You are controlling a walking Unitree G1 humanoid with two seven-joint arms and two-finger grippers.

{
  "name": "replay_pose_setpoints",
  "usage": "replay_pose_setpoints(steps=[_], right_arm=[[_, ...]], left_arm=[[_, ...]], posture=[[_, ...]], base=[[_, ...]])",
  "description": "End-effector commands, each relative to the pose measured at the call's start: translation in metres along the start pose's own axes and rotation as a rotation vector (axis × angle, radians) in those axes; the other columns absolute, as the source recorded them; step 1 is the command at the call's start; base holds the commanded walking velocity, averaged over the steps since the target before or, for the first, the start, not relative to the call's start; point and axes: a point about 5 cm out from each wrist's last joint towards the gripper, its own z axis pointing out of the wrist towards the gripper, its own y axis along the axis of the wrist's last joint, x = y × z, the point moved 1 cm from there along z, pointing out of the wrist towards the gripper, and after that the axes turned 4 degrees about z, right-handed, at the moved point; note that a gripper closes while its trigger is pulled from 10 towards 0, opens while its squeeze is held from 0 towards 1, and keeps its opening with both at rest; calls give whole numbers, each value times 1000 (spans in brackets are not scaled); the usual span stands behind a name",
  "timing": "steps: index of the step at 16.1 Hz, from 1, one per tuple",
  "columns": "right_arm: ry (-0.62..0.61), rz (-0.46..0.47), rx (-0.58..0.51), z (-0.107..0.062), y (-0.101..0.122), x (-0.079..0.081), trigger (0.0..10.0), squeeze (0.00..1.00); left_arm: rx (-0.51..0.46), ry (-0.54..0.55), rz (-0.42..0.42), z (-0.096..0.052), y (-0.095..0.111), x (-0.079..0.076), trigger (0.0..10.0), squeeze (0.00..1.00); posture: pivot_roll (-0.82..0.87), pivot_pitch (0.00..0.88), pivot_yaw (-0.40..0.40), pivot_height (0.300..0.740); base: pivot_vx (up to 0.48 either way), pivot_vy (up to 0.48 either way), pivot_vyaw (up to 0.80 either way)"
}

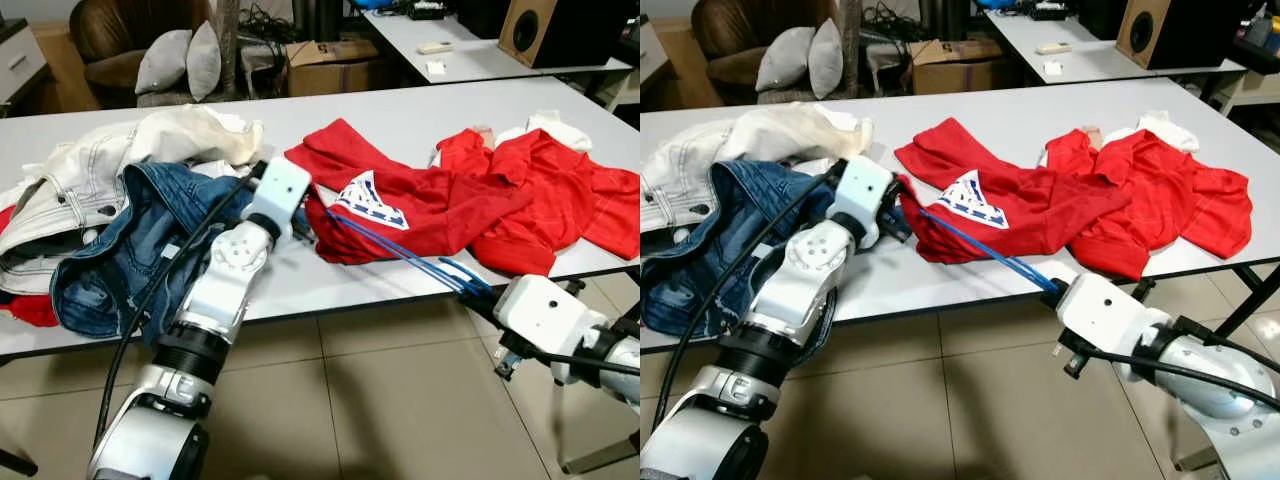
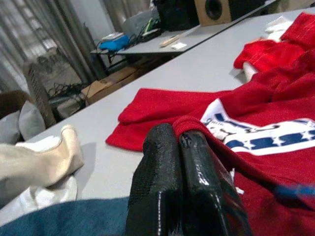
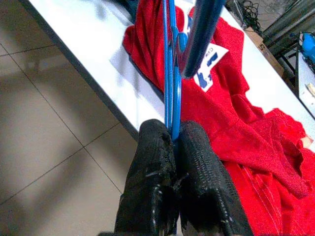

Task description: Hang hanger

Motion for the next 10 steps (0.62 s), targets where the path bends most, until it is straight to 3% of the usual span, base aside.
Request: replay_pose_setpoints(steps=[1,7,10], right_arm=[[-12,1,11,2,-1,-4,10000,0],[-57,-2,3,6,1,-13,10000,0],[-32,14,-6,12,2,-8,10000,0]], left_arm=[[-25,-21,9,-1,4,-4,0,0],[-34,-41,16,-3,8,-7,0,0],[-61,-69,-15,-3,15,-13,0,0]], posture=[[-199,0,54,740],[-195,0,50,740],[-196,0,50,740]], base=[[0,0,0],[0,0,0],[0,0,0]])
